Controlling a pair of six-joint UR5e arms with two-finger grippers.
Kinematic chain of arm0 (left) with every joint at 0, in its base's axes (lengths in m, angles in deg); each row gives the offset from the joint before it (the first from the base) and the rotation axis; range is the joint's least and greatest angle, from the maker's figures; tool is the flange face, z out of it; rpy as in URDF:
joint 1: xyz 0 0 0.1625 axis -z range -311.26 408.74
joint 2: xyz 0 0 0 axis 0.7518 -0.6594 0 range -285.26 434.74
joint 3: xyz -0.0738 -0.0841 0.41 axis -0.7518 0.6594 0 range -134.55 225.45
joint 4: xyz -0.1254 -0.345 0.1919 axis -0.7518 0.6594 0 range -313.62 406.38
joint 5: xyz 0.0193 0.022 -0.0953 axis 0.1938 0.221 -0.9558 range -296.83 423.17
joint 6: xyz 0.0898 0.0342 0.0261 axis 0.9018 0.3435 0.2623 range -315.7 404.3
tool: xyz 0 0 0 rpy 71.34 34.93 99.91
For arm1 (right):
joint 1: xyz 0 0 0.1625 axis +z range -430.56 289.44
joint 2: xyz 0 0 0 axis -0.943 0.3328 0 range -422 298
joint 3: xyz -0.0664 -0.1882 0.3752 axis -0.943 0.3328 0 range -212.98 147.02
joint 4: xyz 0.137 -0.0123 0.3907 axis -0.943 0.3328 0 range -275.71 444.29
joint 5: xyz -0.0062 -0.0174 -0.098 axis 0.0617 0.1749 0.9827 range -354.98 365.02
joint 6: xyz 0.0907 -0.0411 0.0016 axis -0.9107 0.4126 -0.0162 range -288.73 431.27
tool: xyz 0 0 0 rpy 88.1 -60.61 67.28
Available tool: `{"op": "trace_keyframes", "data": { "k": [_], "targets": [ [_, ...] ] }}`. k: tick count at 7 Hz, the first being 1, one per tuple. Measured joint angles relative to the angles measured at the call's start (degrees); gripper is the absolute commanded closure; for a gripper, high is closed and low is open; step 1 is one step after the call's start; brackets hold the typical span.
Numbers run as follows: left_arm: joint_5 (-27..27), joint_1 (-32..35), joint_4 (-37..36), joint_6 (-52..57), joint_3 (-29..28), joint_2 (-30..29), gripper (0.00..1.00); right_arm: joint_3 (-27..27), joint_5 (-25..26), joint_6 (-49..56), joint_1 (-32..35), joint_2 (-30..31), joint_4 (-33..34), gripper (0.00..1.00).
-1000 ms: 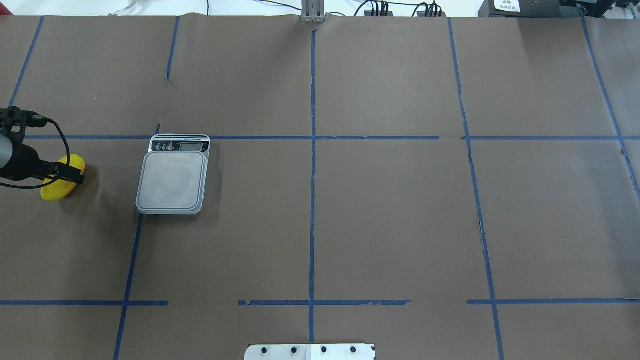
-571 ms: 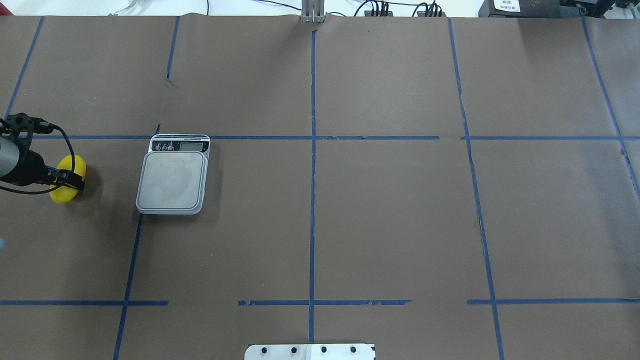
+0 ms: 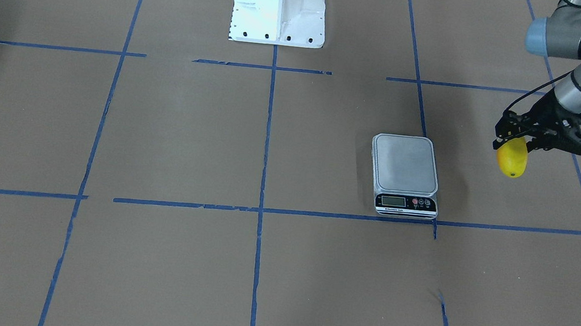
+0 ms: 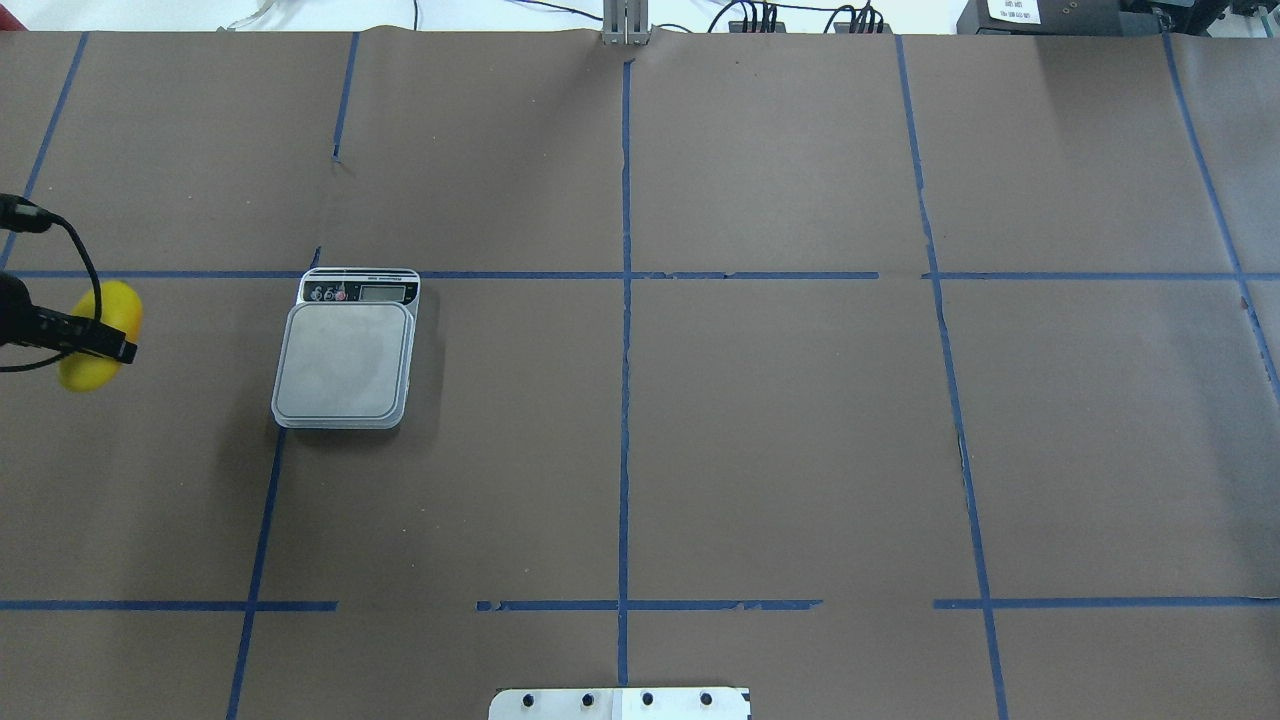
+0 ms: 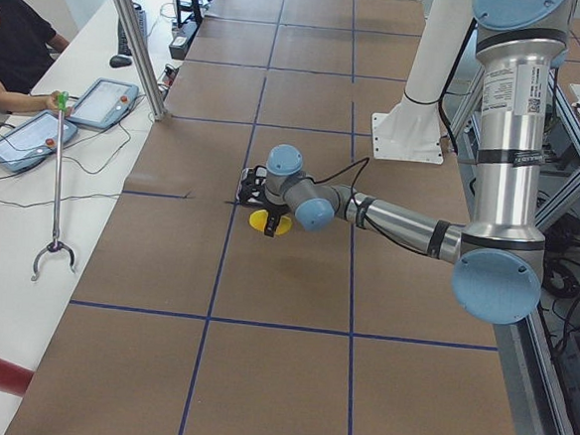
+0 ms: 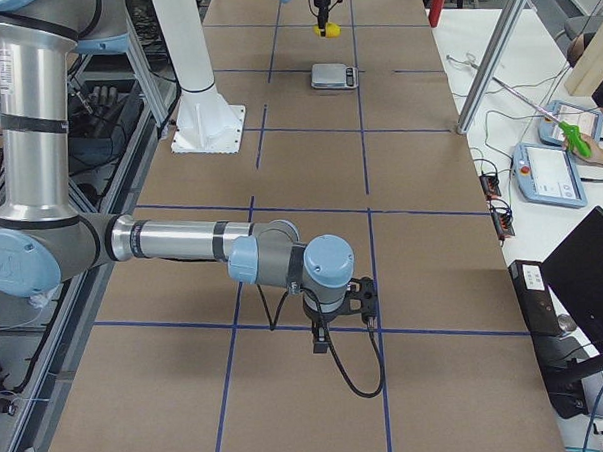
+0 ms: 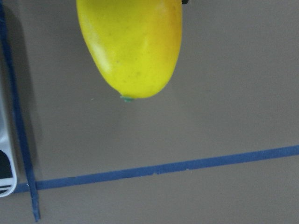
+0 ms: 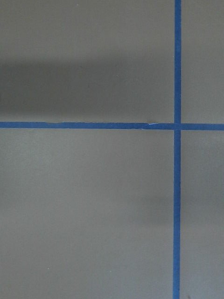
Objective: Weigh mango
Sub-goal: 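Lift the yellow mango with the left gripper, then carry the mango over the white scale and lower it onto the pan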
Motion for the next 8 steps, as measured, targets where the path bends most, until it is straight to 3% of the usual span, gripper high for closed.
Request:
{"op": "trace_keyframes", "data": {
  "k": [2,4,6,8],
  "targets": [
    [-0.4,6.1,-22.2,5.2,11.2,-5.6,1.0,0.0,0.0,0.0,0.0,0.0,0.0,0.0],
    [-0.6,6.2,-34.9,2.8,14.4,-14.7,1.0,0.0,0.0,0.0,0.0,0.0,0.0,0.0],
    [-0.8,-1.2,-36.6,-7.8,13.2,-21.3,1.0,0.0,0.0,0.0,0.0,0.0,0.0,0.0],
    [-0.3,-8.5,-30.8,-15.9,7.2,-24.0,1.0,0.0,0.0,0.0,0.0,0.0,0.0,0.0]
  ]
}}
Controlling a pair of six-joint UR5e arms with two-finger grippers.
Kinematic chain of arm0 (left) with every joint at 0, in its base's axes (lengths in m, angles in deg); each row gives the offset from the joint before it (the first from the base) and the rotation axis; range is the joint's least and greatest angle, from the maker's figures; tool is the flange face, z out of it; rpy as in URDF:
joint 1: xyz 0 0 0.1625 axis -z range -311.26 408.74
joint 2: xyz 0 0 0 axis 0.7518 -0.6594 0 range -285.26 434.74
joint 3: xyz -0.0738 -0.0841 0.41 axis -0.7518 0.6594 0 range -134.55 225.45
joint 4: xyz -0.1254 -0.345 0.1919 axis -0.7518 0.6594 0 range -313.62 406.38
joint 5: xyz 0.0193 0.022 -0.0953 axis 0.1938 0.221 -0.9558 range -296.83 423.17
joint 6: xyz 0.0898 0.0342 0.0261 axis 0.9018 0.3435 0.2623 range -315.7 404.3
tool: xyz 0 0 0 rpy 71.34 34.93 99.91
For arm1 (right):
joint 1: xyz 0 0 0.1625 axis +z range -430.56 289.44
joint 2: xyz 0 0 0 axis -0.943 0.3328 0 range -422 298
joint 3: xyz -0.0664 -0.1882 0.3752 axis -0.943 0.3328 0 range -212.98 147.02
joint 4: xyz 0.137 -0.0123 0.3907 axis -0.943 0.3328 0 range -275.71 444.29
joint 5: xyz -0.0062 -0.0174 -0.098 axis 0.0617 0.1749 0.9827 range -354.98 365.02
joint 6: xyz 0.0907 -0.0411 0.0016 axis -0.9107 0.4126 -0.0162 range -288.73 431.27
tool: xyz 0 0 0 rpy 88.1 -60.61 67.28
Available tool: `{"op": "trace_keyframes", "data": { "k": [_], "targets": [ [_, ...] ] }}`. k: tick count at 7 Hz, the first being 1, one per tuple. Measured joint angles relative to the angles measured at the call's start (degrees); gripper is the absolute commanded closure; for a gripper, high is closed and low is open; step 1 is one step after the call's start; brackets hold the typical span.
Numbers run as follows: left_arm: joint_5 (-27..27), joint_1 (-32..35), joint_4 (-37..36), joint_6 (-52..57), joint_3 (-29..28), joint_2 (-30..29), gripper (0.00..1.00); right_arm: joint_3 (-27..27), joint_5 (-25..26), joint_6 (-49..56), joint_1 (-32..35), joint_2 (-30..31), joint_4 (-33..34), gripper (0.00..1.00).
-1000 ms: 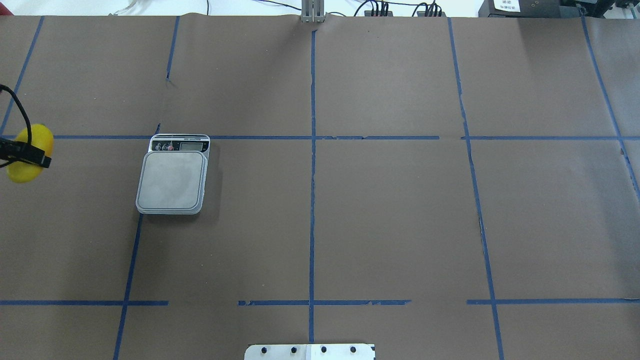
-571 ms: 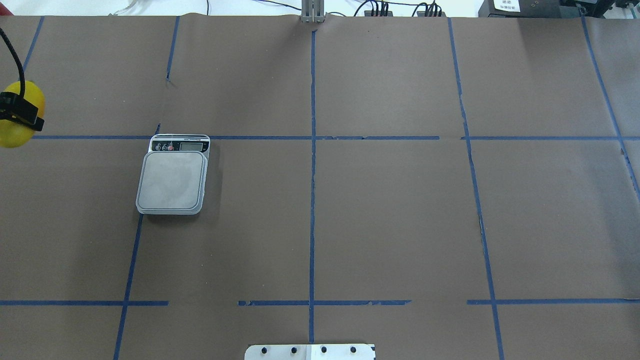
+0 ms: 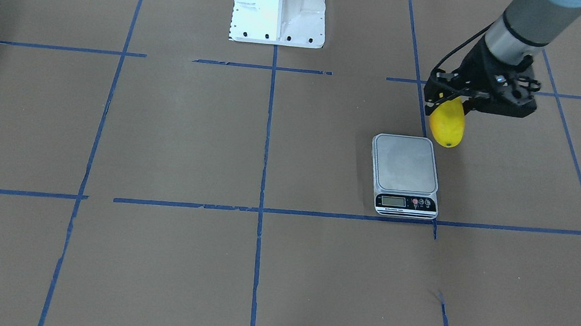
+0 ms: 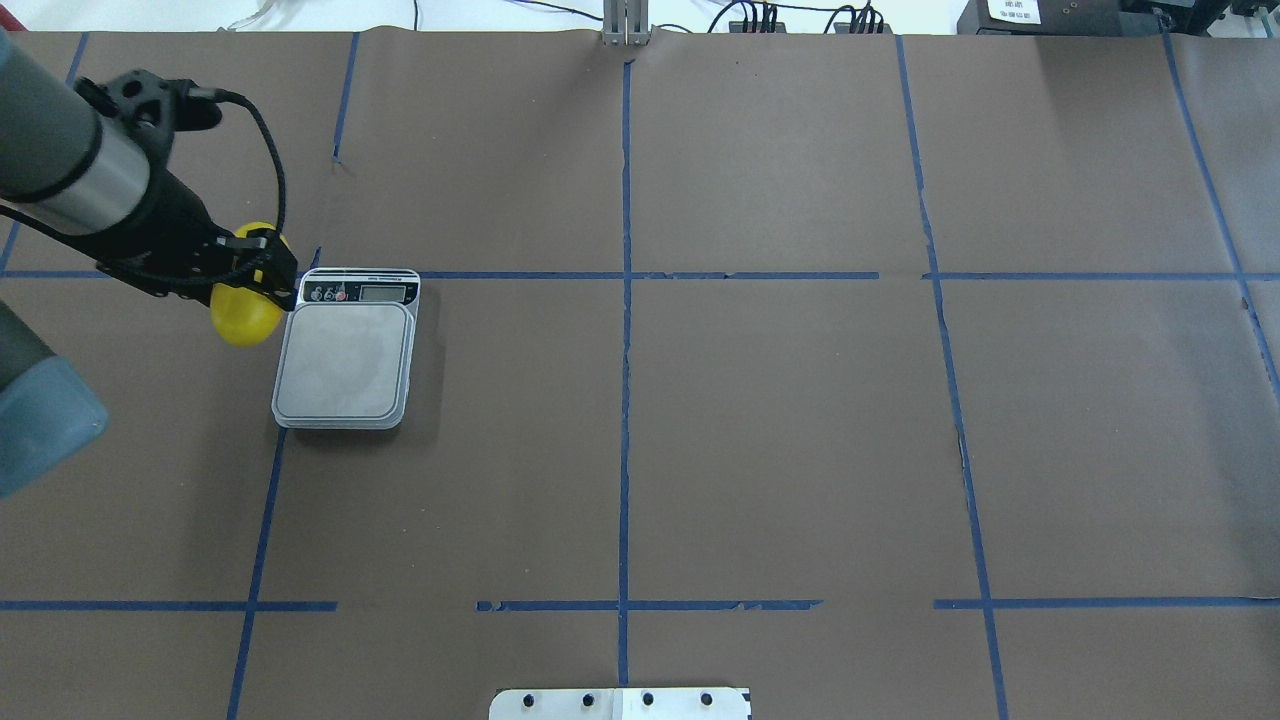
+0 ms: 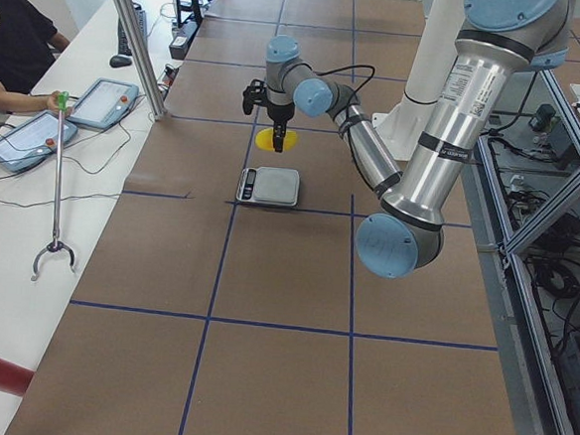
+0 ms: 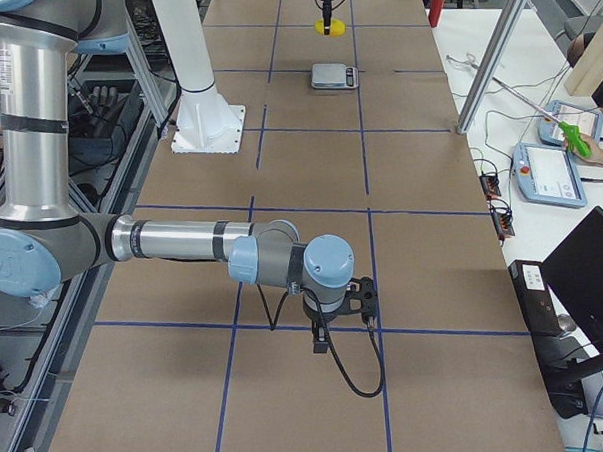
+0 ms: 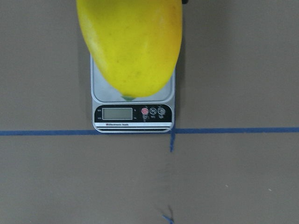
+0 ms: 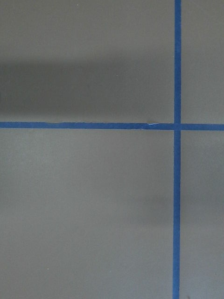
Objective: Weigh mango
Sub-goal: 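Carry the mango over the white scale and lower it onto the pan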
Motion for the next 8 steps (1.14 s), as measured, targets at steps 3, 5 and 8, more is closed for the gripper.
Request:
{"op": "trace_keyframes", "data": {
  "k": [3,5,8],
  "targets": [
    [2.4,-2.3,10.9,-2.0,-9.9,-0.1,1.0,0.1,0.0,0.0,0.0,0.0,0.0,0.0],
    [3.6,-3.9,15.4,-2.1,-14.1,-0.1,1.0,0.0,0.0,0.0,0.0,0.0,0.0,0.0],
    [4.4,-6.0,20.0,-2.1,-18.1,0.1,0.44,0.1,0.0,0.0,0.0,0.0,0.0,0.0]
  ]
}}
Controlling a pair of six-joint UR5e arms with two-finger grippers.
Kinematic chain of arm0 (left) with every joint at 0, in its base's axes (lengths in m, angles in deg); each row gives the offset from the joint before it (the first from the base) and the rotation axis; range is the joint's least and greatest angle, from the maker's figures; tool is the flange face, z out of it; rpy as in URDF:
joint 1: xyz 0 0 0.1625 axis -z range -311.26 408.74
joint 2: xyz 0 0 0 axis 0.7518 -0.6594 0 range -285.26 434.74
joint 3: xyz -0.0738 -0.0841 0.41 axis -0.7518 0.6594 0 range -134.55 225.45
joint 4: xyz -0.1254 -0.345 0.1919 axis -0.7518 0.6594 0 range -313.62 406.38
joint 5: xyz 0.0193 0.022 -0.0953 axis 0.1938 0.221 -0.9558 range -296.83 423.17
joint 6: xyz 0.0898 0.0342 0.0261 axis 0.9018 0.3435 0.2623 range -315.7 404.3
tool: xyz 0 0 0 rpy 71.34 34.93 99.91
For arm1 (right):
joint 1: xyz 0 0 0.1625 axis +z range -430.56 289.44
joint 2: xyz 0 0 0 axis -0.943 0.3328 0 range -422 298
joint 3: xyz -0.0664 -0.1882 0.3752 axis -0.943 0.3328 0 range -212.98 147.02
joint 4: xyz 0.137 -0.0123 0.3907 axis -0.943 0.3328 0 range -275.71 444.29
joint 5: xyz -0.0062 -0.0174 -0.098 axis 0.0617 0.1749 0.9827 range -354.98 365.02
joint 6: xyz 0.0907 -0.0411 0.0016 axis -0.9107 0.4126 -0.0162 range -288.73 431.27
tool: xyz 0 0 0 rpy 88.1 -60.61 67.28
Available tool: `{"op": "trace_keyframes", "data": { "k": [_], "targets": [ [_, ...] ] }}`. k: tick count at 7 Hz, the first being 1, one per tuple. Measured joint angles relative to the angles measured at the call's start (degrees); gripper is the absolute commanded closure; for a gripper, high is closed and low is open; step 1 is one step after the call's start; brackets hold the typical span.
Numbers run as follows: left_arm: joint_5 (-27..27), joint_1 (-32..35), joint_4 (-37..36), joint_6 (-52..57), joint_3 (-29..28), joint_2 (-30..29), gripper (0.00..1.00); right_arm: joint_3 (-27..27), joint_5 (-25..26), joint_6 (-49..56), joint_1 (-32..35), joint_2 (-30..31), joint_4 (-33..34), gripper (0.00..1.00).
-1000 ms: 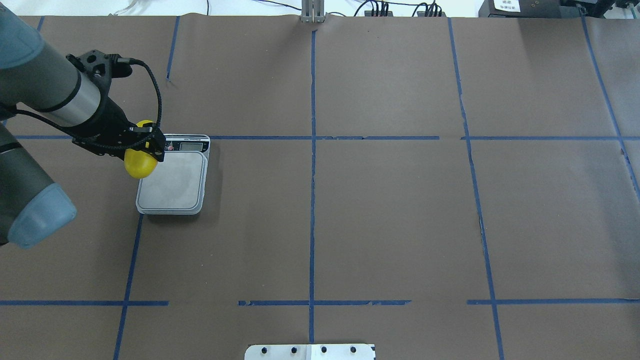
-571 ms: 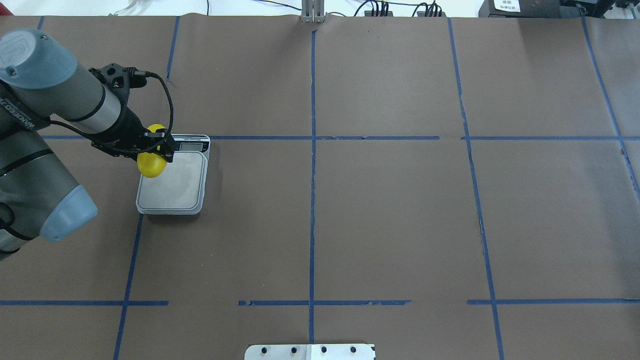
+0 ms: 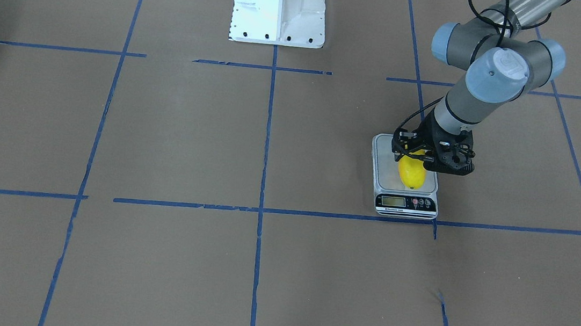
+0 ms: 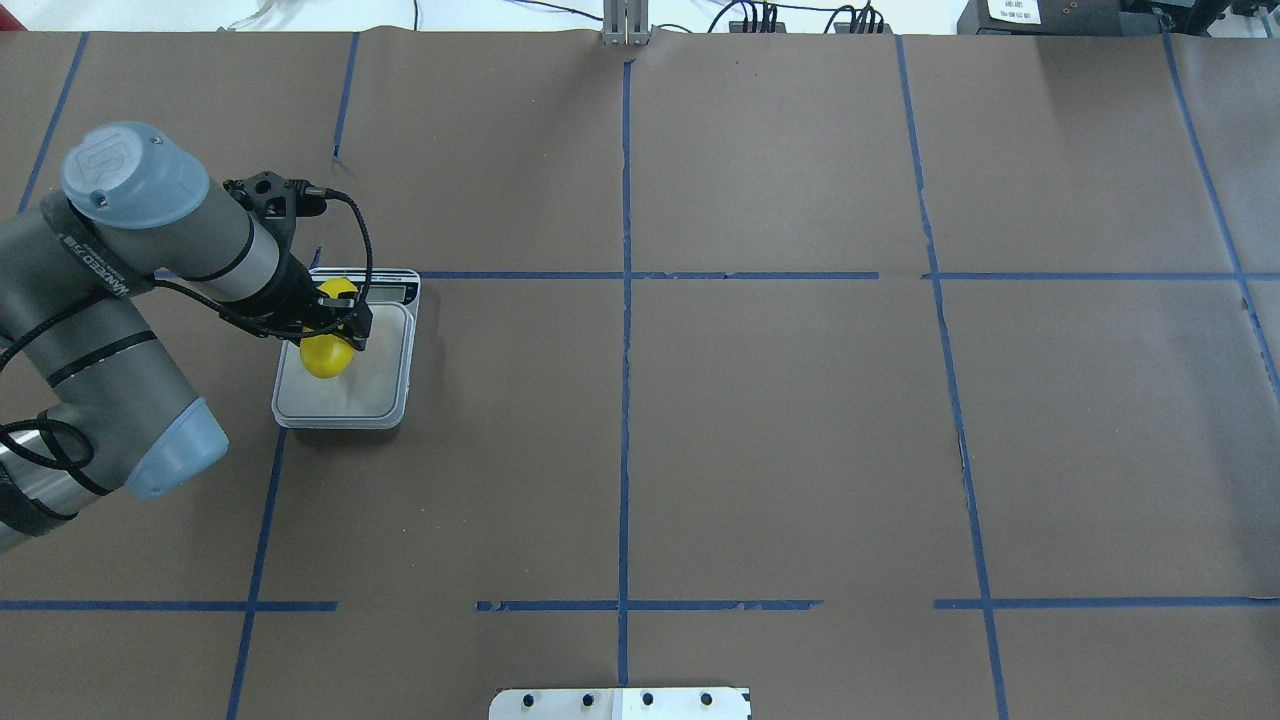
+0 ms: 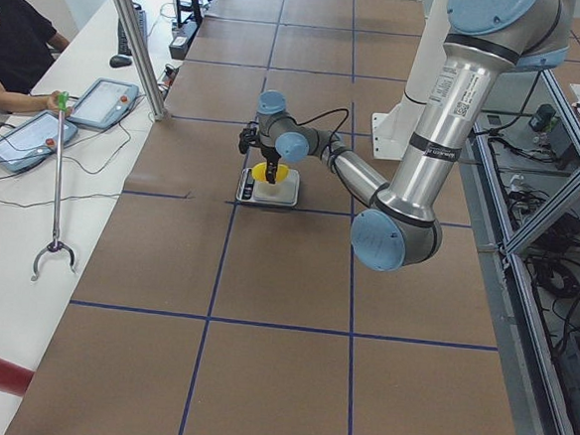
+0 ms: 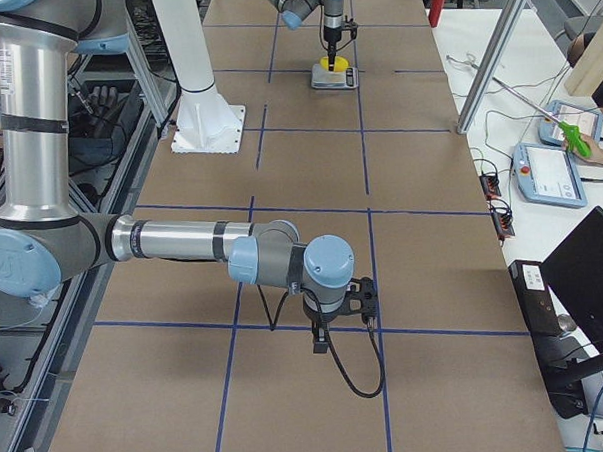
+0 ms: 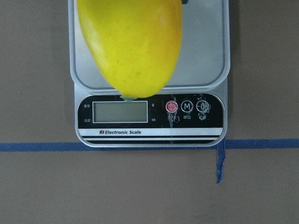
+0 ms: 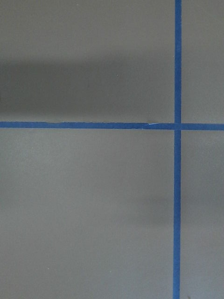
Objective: Weigh mango
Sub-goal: 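Carry the mango over the white scale and lower it onto the pan, then open the left gripper and raise it away from the mango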
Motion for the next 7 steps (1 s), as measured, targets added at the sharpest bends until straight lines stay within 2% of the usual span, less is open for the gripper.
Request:
{"op": "trace_keyframes", "data": {
  "k": [1,4,5,7],
  "targets": [
    [0.2,-0.2,0.3,0.0,-0.3,0.0,0.0,0.0,0.0,0.0,0.0,0.0,0.0,0.0],
    [1.1,-0.3,0.6,0.3,0.0,0.0,0.0,-0.1,0.0,0.0,0.0,0.0,0.0,0.0],
    [1.2,0.2,0.4,0.6,1.6,0.0,0.0,-0.1,0.0,0.0,0.0,0.0,0.0,0.0],
    [1.2,4.5,-0.6,1.5,9.4,2.3,0.0,0.0,0.0,0.0,0.0,0.0,0.0,0.0]
  ]
}}
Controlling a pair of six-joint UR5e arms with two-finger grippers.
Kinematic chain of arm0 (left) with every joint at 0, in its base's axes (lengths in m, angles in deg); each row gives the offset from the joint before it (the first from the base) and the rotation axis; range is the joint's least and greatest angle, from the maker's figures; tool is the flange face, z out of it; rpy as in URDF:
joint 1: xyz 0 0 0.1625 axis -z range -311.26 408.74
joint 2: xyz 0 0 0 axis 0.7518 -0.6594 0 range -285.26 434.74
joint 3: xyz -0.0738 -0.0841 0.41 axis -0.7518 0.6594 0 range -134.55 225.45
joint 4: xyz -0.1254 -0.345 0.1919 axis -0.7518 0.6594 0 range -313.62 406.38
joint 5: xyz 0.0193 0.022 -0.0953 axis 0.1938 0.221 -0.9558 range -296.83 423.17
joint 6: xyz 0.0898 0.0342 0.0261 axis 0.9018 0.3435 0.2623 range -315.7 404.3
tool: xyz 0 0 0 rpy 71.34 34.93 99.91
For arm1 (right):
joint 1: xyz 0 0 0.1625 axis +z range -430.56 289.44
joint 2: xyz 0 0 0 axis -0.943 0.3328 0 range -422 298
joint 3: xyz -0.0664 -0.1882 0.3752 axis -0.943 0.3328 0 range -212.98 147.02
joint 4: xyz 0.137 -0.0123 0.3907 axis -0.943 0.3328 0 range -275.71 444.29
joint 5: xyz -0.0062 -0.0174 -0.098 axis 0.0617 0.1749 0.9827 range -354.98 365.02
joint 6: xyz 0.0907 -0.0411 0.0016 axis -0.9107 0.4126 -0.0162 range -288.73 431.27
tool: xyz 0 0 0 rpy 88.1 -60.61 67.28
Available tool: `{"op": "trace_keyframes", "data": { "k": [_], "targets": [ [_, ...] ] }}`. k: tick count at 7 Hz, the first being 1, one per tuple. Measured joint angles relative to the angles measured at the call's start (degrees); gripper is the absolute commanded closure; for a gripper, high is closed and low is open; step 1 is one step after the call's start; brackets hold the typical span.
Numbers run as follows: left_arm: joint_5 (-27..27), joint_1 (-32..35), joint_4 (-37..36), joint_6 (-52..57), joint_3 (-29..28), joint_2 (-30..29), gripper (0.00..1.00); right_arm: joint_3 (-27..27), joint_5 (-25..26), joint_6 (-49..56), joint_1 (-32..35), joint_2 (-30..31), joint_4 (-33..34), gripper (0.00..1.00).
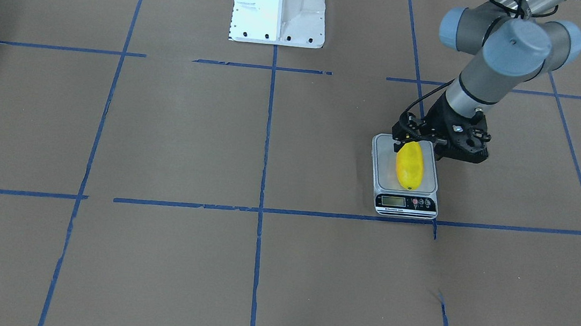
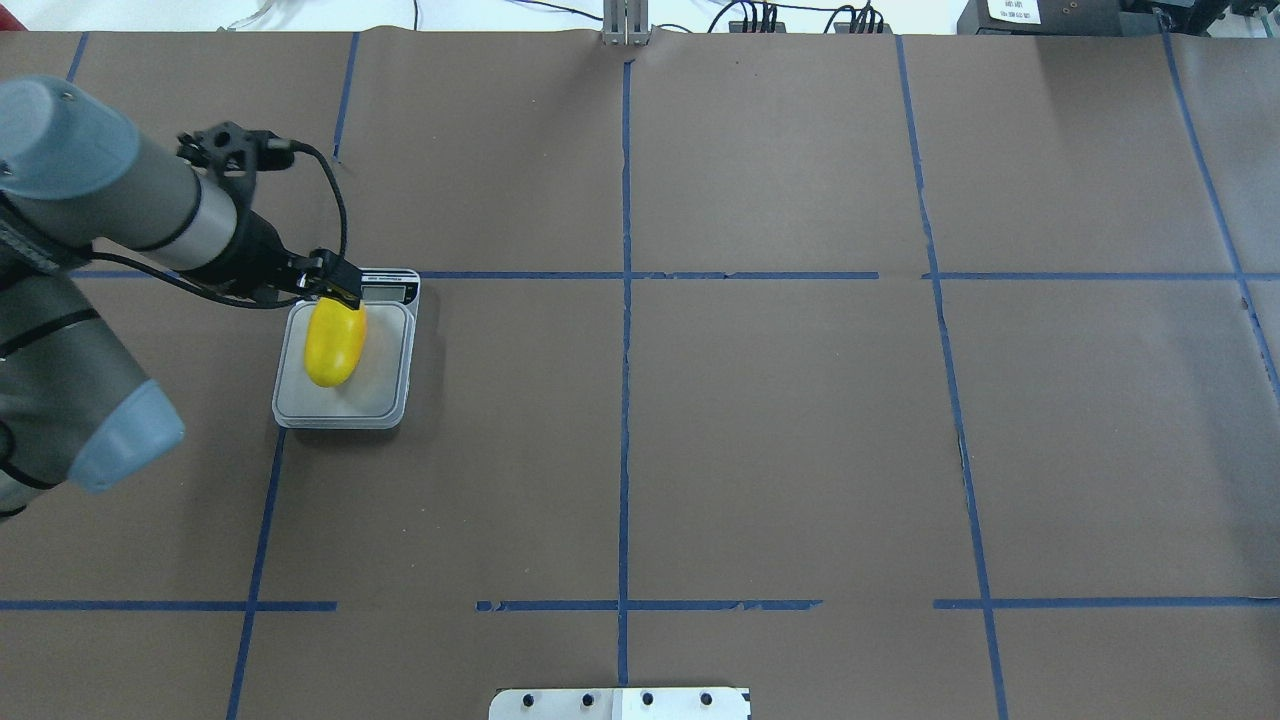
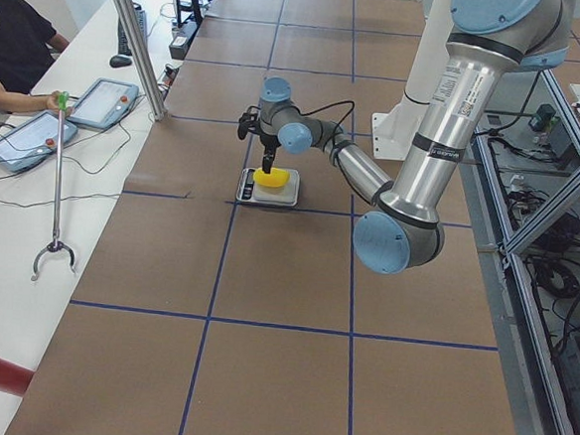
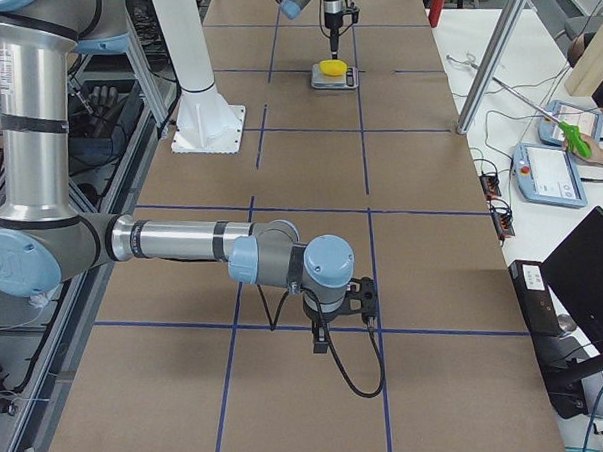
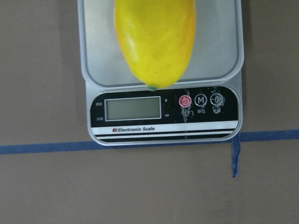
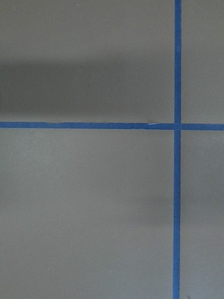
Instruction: Weigh mango
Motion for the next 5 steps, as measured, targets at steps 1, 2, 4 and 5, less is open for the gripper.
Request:
{"op": "trace_keyframes", "data": {
  "k": [1,2,4,5],
  "targets": [
    [-0.3,3.7,-0.2,1.7,4.4,2.5,0.0,0.0,0.0,0.0,0.0,0.0,0.0,0.0],
    [-0.7,8.5,-0.6,4.2,7.7,5.0,0.0,0.0,0.0,0.0,0.0,0.0,0.0,0.0],
    [-2.7,17.9,-4.7,17.0,10.1,9.6,0.0,0.0,0.0,0.0,0.0,0.0,0.0,0.0],
    [-5.0,22.1,-6.8,26.9,9.3,12.7,0.0,0.0,0.0,0.0,0.0,0.0,0.0,0.0]
  ]
}}
